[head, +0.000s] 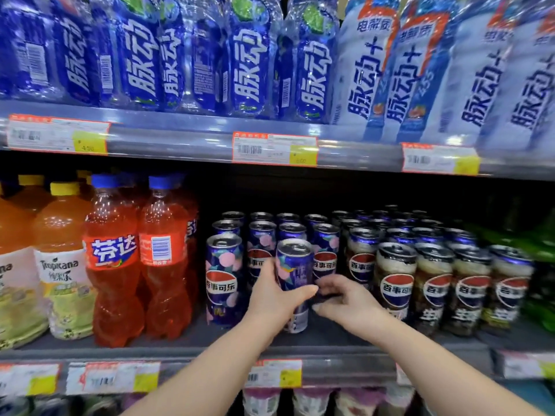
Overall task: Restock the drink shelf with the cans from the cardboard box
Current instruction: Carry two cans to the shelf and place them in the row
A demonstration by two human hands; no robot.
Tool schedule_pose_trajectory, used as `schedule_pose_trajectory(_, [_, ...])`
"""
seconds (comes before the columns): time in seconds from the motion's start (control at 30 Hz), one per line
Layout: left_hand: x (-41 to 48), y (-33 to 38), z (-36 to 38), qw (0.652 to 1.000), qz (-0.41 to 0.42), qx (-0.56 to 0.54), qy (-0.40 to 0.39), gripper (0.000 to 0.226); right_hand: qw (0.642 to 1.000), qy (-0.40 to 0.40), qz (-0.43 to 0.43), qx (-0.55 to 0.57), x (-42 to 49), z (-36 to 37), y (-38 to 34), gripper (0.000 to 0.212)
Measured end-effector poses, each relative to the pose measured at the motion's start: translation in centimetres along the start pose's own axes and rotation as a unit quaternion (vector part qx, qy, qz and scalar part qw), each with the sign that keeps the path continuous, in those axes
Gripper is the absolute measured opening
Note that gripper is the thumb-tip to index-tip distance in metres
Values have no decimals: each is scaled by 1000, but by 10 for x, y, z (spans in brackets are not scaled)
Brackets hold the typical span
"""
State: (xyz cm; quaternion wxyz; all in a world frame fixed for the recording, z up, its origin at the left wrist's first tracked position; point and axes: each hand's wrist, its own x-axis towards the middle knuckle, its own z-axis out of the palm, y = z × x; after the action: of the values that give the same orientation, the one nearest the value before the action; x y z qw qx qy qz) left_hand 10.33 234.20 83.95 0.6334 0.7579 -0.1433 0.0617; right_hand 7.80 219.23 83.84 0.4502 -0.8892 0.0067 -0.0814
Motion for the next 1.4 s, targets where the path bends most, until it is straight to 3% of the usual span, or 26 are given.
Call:
schedule_pose_trajectory(0.13, [4,1,3,999,-5,43,-16,63,999,-39,4,-2,-1,18,-4,59])
schedule_pose_trajectory(0.3, [-13,4,-12,997,36,50,-47,64,999,11,7,50,4,40,-6,68])
schedule_pose_trajectory(0.43, [-28,-8,-43,996,53,39,57,44,996,6,9,90,16,46,-5,75])
schedule_pose_trajectory(0.5, [-29,-17,-60,990,68,45,111,29,987,-51,9,150,23,47,-6,66])
schedule_pose_trajectory(0.6, [-32,-27,-77,984,69,61,151,29,970,-123,28,207,29,44,-8,49])
schedule_pose_trajectory(0.83, [-34,-40,-93,980,46,120,150,36,997,8,-20,70,25,65,-20,71])
schedule_pose_trajectory(0.97, [-36,-39,-97,980,46,139,135,36,991,-63,-14,118,28,65,-20,63])
schedule_pose_trajectory(1.13, [-37,-38,-101,982,39,133,127,32,994,-44,-12,96,35,72,-20,73])
schedule_pose_trajectory(1.4, [-43,-32,-106,985,22,124,117,33,990,-92,1,106,35,67,-26,61])
